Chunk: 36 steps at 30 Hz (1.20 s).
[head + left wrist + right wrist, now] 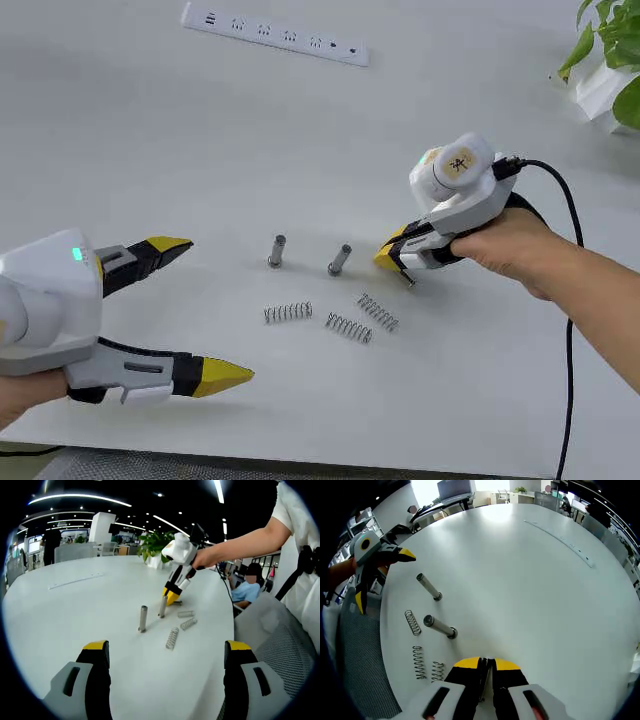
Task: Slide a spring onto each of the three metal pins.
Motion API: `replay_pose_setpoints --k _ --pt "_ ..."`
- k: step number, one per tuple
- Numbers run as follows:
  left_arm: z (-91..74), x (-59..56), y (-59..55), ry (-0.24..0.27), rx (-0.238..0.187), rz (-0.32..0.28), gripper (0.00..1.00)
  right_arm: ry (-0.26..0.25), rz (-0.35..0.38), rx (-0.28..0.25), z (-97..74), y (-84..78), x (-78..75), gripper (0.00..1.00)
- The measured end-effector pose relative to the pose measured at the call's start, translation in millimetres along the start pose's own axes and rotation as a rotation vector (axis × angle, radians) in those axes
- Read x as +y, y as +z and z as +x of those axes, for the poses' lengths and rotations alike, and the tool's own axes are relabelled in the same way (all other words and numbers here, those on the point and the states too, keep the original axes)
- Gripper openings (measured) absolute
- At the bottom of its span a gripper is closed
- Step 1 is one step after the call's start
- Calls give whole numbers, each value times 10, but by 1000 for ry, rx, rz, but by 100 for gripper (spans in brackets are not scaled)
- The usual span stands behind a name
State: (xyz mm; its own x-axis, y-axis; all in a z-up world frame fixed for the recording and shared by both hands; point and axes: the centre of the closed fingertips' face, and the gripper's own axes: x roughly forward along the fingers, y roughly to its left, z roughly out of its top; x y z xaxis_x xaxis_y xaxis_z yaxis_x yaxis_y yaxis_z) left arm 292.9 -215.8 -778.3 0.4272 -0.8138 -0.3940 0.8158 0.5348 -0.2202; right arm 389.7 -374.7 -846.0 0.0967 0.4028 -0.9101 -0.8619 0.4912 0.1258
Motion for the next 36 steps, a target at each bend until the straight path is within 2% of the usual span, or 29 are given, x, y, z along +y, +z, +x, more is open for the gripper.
replay_pose_setpoints --k 11,14,20,36 --pt "6 -17 -4 -5 4 -2 93 -3 13 0 5 -11 6 4" --pt "4 -18 1 -5 3 -1 93 -6 8 -1 -14 -12 47 4" --pt "7 -23 11 -7 3 1 93 -10 5 -16 -92 11 130 4" --pt "20 -50 29 -16 4 7 92 -35 25 -82 -337 23 193 4"
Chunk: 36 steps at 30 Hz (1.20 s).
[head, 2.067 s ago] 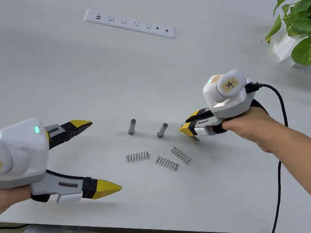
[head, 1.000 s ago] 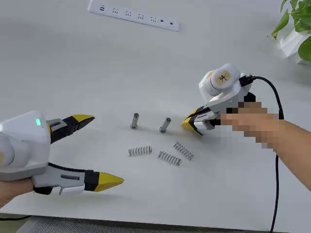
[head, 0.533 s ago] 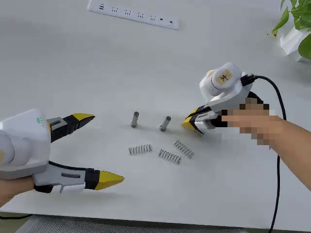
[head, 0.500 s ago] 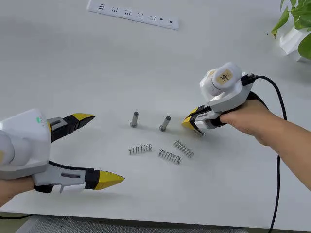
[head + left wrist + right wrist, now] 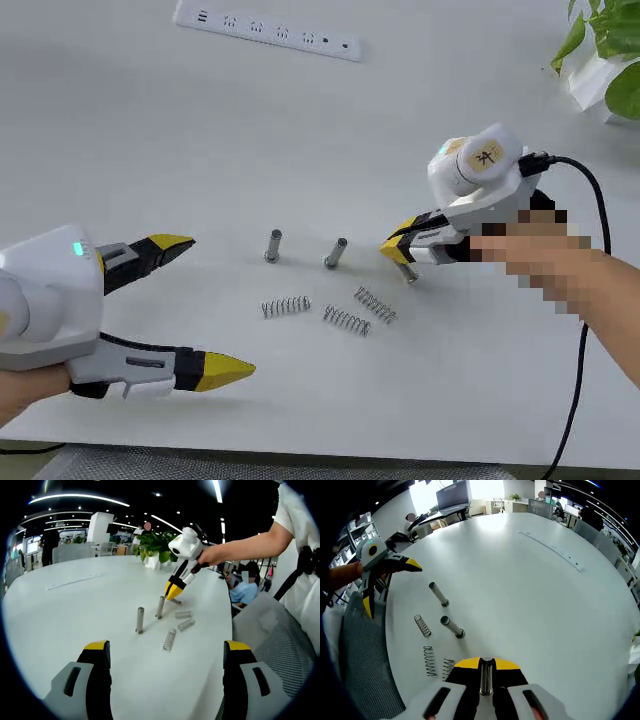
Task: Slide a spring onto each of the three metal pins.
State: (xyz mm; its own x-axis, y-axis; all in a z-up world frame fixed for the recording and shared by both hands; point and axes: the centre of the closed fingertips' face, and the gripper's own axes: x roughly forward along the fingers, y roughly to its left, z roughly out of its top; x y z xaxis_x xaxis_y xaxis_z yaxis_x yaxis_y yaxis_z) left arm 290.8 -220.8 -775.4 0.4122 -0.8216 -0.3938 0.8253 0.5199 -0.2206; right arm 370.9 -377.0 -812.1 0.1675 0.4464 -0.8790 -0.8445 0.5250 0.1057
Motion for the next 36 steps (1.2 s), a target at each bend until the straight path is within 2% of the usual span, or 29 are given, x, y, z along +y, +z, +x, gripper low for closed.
replay_pose_setpoints --k 21,36 --pt "-1 -27 28 -14 7 13 92 -21 13 -41 -205 -110 -6 4" --pt "11 -43 35 -18 10 17 92 -30 43 -71 -280 -195 27 4"
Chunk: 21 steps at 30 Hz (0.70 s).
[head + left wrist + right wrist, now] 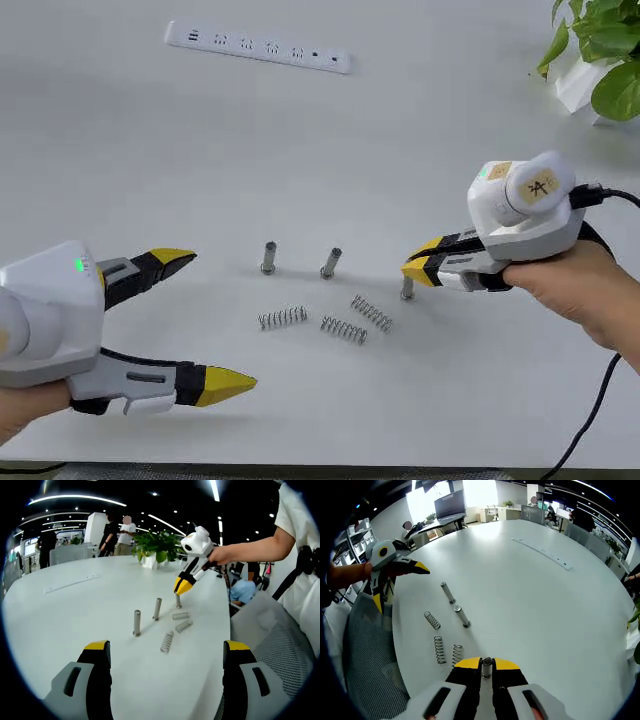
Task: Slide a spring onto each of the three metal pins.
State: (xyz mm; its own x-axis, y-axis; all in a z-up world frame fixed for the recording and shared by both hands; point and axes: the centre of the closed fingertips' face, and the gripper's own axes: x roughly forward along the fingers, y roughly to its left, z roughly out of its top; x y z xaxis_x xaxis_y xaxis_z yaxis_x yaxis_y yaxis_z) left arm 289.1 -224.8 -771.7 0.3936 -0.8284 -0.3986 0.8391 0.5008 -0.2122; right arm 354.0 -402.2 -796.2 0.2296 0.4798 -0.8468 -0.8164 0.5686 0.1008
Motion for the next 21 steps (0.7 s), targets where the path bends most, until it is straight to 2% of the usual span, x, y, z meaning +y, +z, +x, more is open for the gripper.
replay_pose_setpoints --k 21 --pt "6 -14 -11 -4 4 1 91 -15 4 -13 -60 -74 19 3"
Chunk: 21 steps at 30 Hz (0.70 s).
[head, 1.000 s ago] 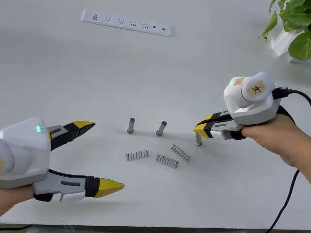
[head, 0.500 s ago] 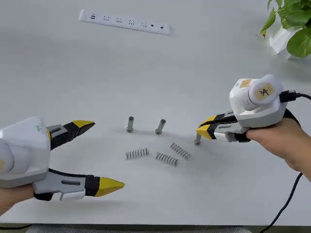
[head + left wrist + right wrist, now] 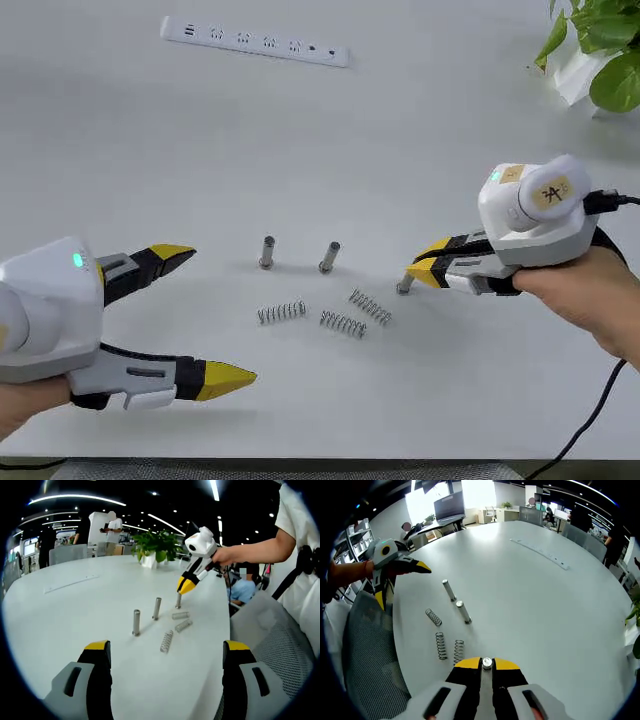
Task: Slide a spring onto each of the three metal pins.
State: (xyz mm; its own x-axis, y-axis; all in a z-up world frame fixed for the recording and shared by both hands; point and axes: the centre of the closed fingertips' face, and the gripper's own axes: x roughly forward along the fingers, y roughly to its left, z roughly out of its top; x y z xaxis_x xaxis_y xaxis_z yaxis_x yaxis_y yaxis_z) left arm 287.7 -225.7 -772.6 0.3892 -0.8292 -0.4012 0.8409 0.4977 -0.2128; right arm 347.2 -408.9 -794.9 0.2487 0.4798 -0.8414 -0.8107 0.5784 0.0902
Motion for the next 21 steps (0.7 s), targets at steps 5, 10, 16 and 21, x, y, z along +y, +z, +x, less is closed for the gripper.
replay_pose_setpoints --k 5,10,16,21 --pt "2 -1 -3 -1 0 -2 91 -5 -2 -3 -9 3 -1 3" --pt "1 0 3 0 -1 -1 91 -10 -4 -12 -18 39 -9 3" --pt "-1 1 -1 0 2 -1 91 -16 -9 -27 -22 96 -8 3" --pt "-2 1 -2 1 2 -2 91 -23 -15 -41 -21 152 -16 3"
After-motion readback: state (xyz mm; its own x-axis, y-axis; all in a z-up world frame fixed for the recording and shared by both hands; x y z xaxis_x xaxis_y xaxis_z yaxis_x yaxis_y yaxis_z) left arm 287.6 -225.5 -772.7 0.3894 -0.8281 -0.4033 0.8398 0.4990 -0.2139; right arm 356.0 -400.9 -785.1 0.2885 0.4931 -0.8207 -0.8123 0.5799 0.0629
